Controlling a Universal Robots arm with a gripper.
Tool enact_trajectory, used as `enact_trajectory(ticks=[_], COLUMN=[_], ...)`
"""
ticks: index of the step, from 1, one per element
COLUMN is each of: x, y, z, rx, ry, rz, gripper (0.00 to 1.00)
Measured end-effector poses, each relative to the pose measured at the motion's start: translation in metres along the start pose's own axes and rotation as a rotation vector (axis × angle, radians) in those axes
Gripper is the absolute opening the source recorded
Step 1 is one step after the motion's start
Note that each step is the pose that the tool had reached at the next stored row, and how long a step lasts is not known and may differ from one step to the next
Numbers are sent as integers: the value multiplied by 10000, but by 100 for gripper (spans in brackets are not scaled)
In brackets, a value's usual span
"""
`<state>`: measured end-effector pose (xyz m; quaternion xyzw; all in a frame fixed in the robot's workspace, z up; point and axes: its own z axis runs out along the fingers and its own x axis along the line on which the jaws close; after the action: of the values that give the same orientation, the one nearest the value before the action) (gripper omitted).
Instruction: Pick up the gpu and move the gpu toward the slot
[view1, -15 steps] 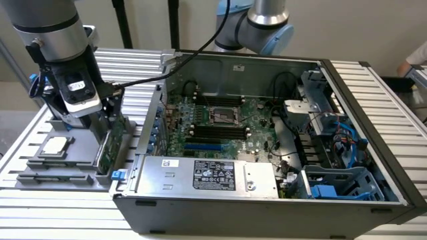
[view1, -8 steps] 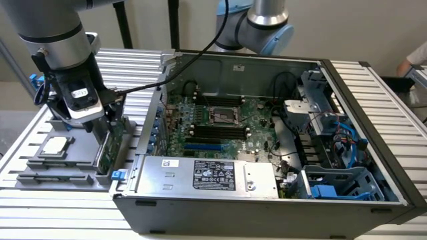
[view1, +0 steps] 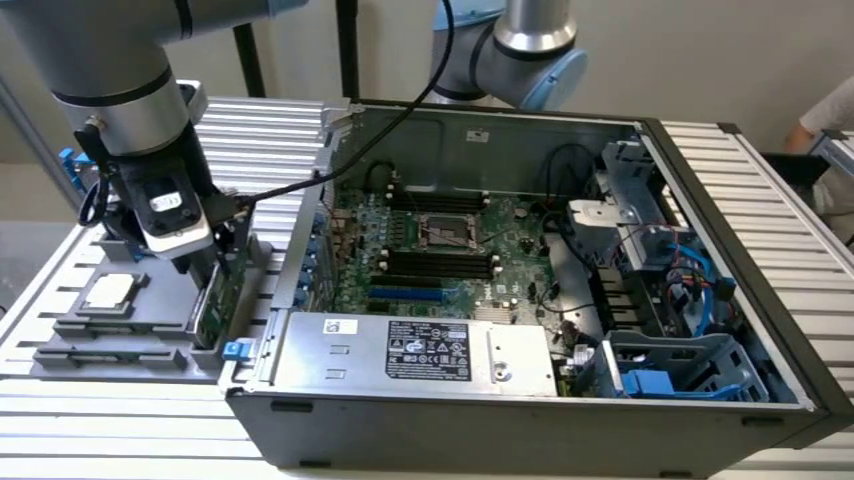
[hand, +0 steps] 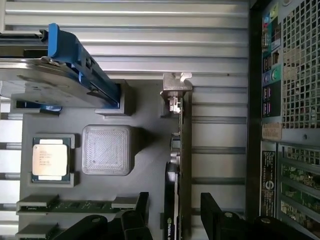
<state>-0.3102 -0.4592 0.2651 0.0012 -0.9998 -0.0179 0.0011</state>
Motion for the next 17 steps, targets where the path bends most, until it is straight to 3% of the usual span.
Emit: enact_trajectory(ticks=[10,17], x=[9,13], y=[-3,12], z=[174,252], rx=[6,70], ry=[-61,-132], rz=[353,422], gripper=[54,54])
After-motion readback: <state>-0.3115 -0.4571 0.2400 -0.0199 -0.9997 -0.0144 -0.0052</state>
